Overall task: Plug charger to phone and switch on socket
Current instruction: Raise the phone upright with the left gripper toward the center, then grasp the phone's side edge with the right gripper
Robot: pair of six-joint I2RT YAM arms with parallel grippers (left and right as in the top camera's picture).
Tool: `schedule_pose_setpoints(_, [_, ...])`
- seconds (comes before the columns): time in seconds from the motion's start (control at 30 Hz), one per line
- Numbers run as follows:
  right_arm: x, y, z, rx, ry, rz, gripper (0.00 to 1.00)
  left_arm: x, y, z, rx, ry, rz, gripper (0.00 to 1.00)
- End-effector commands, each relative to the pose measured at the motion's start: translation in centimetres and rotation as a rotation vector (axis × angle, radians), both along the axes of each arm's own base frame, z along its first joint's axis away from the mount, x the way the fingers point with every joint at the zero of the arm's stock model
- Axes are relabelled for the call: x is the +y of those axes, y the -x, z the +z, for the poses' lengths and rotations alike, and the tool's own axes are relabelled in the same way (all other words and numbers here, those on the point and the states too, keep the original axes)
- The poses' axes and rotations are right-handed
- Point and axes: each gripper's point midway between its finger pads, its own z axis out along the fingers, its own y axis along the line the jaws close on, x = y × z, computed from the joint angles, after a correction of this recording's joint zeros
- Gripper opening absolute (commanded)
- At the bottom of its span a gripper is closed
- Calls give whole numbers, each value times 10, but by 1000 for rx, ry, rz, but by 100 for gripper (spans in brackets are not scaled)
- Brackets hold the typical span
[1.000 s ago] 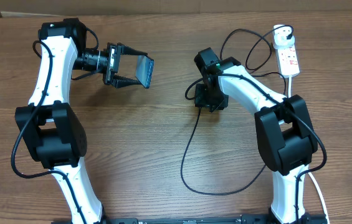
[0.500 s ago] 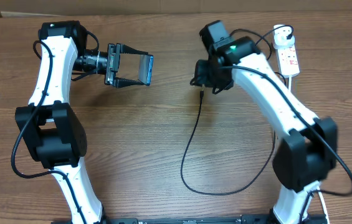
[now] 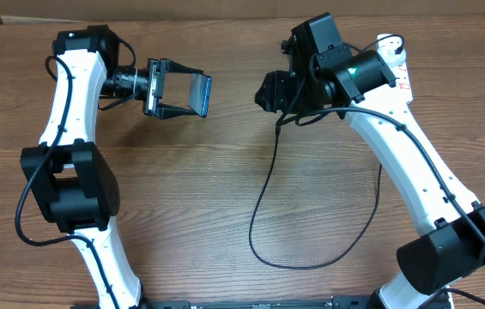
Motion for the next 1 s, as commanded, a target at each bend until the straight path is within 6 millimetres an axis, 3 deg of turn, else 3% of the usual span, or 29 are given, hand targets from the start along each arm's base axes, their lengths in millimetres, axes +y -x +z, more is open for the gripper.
schedule_pose_setpoints(0.0, [26,16,39,-49,-165,155,57,5,-6,-5,-22,-69,3,31])
schedule_pose_setpoints(0.1, [36,21,50,-65,-231,212,58,8,-10,-12,-31,-115,8,32])
schedule_pose_setpoints(0.4, [57,22,52,-114,-211,222,60,9,-12,-13,-8,-125,26,32])
schedule_pose_setpoints(0.8, [99,9,32,-175,-123,53,60,9,-12,-13,-10,-122,26,33])
schedule_pose_setpoints(0.97, [103,-2,20,-183,-93,-31,60,6,-13,-8,-12,-88,27,33])
